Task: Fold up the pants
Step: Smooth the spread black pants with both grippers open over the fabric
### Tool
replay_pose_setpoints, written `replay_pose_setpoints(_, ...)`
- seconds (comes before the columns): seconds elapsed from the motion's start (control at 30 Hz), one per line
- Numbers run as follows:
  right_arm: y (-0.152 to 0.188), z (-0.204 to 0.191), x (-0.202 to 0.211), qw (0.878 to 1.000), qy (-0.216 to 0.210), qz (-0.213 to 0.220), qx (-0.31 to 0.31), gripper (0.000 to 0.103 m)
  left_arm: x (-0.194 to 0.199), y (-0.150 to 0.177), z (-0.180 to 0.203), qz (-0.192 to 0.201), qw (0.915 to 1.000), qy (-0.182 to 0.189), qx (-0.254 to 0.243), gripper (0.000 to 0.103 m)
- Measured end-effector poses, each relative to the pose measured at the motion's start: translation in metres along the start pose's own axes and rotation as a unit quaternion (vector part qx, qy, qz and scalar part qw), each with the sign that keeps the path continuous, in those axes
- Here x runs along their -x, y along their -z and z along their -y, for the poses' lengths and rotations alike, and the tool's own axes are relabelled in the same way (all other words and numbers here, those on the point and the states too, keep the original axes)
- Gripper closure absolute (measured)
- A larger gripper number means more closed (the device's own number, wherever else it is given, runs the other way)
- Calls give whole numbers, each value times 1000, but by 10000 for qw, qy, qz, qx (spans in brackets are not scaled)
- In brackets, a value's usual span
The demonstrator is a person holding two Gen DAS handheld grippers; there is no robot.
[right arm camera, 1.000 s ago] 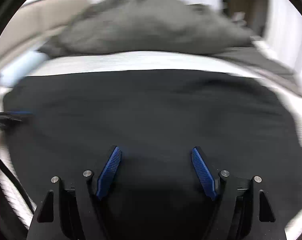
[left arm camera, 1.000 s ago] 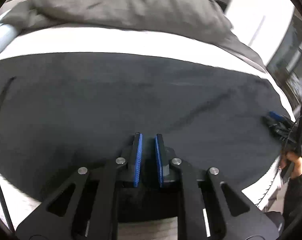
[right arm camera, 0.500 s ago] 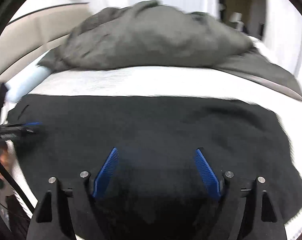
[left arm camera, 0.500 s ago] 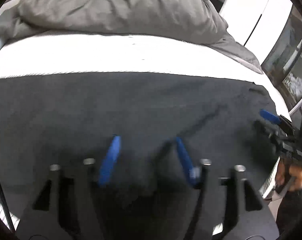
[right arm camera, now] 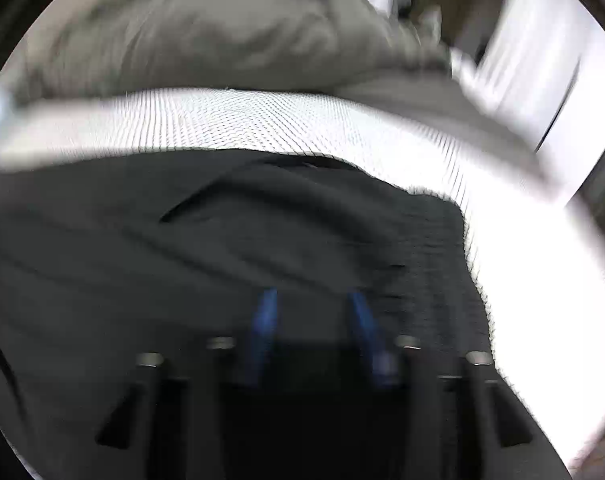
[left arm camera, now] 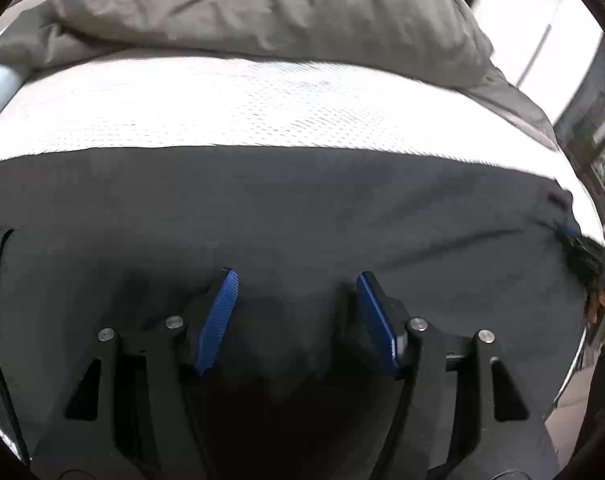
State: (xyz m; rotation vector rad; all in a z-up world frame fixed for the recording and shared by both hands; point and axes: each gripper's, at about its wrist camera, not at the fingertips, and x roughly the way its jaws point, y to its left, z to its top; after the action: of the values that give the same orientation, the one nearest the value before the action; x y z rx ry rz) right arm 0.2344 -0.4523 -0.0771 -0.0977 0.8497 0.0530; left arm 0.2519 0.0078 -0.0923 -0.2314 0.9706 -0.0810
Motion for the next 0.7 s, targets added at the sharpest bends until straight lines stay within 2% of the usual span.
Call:
replay_pose_setpoints(0.03,1,13,2,9990,-364,37,-237,68,0,0,-5,-12,10000,23,79,43)
replay_pose_setpoints(0.07,0,15,4,9985,-444,56,-304,68,1,0,-6,-31,9999,19,122,43)
replay_pose_setpoints(0.13,-5,8,6,9992,-291,-22,-282,61,6,-3,-1,21,9999,-98,75,44)
replay_pose_setpoints(0.17,-8,2,11,9991,-266,-9,-327,56,11,-4,4,72,10000,-35,38,44)
replay_pose_setpoints(0.23,-18,-22,20,9984,-433,171,-325,55,16,-11,17,179,9996,211,-44,44)
replay_pose_setpoints(0.33,-41,-74,27,9975,-619,326,96,54,9,-25,42,199,9993,166,-270,44)
replay_pose_setpoints(0.47,-69,-152,12,9921,-1016,292,682,54,-27,-46,61,-147,9995,43,-283,53)
replay_pose_setpoints(0.53,-79,-187,-10,9892,-1125,139,931,54,-43,-53,61,-251,9995,26,-209,54)
replay_pose_setpoints(0.6,-83,-207,-36,9863,-1243,-166,1074,54,-53,-52,58,-300,9994,39,-165,54)
replay_pose_setpoints(0.7,-87,-201,-58,9878,-977,-258,1182,56,-56,-49,51,-247,9993,228,-149,55)
